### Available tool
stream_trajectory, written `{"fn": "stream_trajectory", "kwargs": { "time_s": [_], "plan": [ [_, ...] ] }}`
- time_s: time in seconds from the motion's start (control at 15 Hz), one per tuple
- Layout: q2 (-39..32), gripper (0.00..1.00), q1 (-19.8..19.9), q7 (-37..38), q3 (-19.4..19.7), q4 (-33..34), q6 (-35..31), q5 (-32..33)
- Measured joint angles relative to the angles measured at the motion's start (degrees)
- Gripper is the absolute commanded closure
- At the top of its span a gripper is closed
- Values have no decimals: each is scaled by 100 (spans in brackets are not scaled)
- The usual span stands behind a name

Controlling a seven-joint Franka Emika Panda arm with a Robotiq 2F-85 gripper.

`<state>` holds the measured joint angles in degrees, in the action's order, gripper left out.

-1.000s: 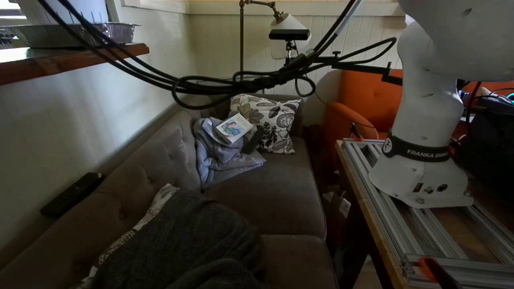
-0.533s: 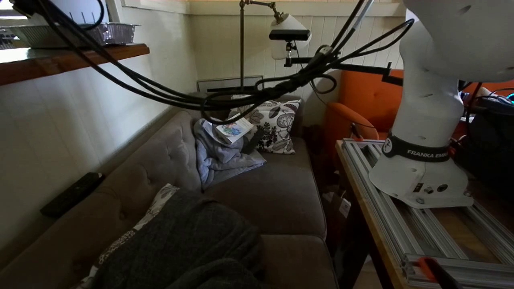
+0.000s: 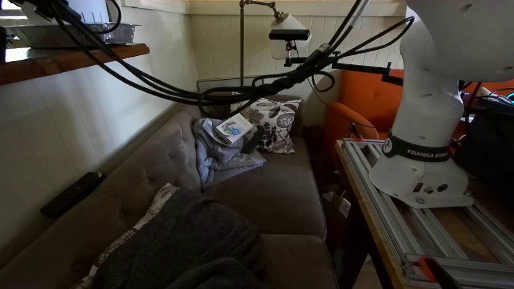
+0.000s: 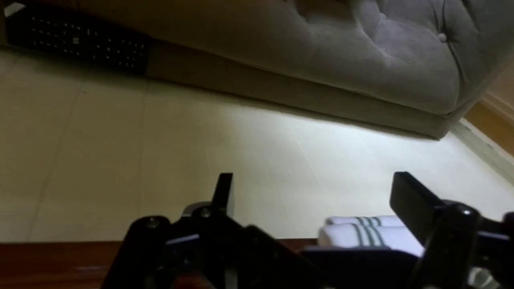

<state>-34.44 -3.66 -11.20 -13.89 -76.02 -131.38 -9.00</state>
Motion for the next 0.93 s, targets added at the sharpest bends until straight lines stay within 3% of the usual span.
{"fn": "stream_trajectory", "kwargs": {
  "time_s": [0.53, 0.93],
  "plan": [
    [100, 0, 1300, -486, -133, -2266, -1466, -2405],
    [83, 0, 1730, -922, -207, -4111, -2441, -4406]
  ]
}}
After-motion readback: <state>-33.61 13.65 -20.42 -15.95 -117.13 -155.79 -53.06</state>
